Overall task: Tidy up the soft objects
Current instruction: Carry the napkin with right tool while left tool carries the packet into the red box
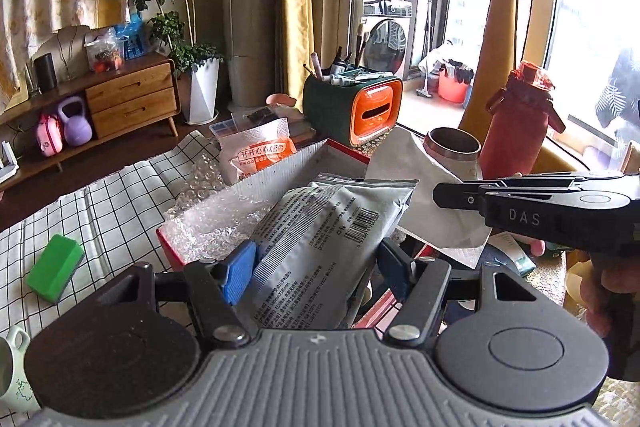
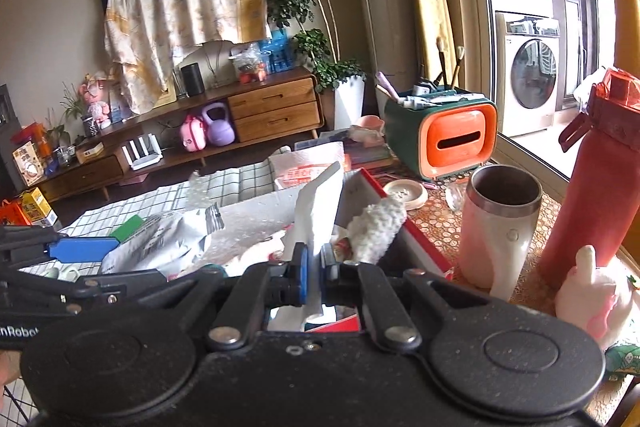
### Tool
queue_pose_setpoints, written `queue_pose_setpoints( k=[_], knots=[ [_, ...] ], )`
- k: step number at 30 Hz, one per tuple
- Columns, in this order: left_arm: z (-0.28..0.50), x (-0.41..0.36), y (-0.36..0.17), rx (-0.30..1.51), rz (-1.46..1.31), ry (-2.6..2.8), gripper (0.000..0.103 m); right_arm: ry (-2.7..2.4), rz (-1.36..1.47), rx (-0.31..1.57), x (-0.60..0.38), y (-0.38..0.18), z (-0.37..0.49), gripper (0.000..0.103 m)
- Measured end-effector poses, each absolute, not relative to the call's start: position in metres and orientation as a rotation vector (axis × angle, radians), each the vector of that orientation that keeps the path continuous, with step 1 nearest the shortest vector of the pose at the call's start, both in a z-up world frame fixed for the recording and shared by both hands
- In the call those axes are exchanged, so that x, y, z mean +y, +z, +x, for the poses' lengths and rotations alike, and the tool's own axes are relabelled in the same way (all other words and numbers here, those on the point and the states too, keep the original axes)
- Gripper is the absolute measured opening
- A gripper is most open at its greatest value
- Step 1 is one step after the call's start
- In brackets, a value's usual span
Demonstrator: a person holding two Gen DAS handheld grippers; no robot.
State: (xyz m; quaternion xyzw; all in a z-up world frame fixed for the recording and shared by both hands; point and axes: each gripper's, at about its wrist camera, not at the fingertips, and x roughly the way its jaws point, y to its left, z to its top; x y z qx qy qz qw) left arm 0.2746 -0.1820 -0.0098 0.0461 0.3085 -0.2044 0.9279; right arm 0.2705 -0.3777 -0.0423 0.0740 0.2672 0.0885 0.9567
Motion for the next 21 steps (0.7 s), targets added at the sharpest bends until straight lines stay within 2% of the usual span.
queue_pose_setpoints(
  k=[21],
  knots=[
    [0.361,-0.222,-0.056,0.668,0.16,-0.337,0.066,0.159,0.191,0.618,-0.39,-0.095,0.332,0.009]
  ],
)
